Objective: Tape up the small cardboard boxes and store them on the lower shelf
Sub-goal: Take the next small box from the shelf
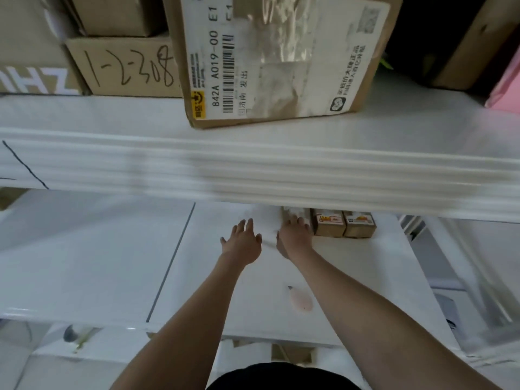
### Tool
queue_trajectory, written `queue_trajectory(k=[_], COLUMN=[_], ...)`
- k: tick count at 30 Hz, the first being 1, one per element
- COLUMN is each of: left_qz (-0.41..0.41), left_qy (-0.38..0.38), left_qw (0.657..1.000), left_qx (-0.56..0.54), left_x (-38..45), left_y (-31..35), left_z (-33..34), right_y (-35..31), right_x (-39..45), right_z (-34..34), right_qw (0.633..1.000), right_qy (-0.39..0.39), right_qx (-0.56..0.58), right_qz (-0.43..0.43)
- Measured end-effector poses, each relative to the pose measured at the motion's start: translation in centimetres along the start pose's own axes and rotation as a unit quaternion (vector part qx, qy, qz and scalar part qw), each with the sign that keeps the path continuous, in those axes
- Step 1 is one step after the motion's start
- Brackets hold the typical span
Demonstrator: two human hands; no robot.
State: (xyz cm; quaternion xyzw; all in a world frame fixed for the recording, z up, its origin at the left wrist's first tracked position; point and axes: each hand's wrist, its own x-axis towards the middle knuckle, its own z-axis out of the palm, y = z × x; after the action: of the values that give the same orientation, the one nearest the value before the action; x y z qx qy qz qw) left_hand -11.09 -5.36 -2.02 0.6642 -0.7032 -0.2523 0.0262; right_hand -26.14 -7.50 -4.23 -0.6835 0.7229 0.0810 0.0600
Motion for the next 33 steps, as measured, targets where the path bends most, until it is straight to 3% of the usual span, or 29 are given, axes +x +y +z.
queue_trajectory(k=[4, 7, 10, 13, 17, 22, 24, 27, 33], left_qz=[0.009, 0.009, 0.009, 0.006, -0.002, 0.013, 0.017, -0.008, -0.089], left_qy=[-0.01, -0.018, -0.026, -0.032, -0.042, -0.03, -0.034, -0.059, -0.157], left_qw=[1.0, 1.0, 1.0, 0.999, 0.999, 0.994, 0.99, 0.977, 0.91], left_qx=[-0.008, -0.011, -0.014, -0.02, -0.028, -0.107, -0.138, -0.206, -0.374], left_x=[0.1, 0.0, -0.5, -0.9, -1.5, -1.9, -2.1, -2.6, -3.9], left_y=[0.3, -0.1, -0.8, -2.1, -4.1, -6.1, -6.5, -7.0, -6.7], left_z=[-0.3, -0.2, 0.1, 0.3, 0.3, -0.7, -1.1, -1.2, -0.6], right_y=[-1.8, -2.7, -3.3, -4.2, -5.2, -6.4, -6.5, -6.8, -7.0], right_x=[-2.0, -2.9, -3.1, -2.9, -3.5, -3.8, -4.1, -5.6, -9.3], right_z=[0.9, 1.6, 2.1, 3.1, 3.2, 0.4, -0.4, -1.3, -1.7], right_qw=[0.993, 0.986, 0.983, 0.978, 0.976, 0.943, 0.91, 0.818, 0.624], right_qy=[0.086, 0.123, 0.058, -0.005, -0.009, 0.014, 0.01, 0.009, -0.029], right_qx=[0.077, 0.111, 0.155, 0.18, 0.178, 0.303, 0.392, 0.56, 0.76], right_qz=[-0.039, 0.0, 0.084, 0.106, 0.126, 0.136, 0.138, 0.133, 0.181])
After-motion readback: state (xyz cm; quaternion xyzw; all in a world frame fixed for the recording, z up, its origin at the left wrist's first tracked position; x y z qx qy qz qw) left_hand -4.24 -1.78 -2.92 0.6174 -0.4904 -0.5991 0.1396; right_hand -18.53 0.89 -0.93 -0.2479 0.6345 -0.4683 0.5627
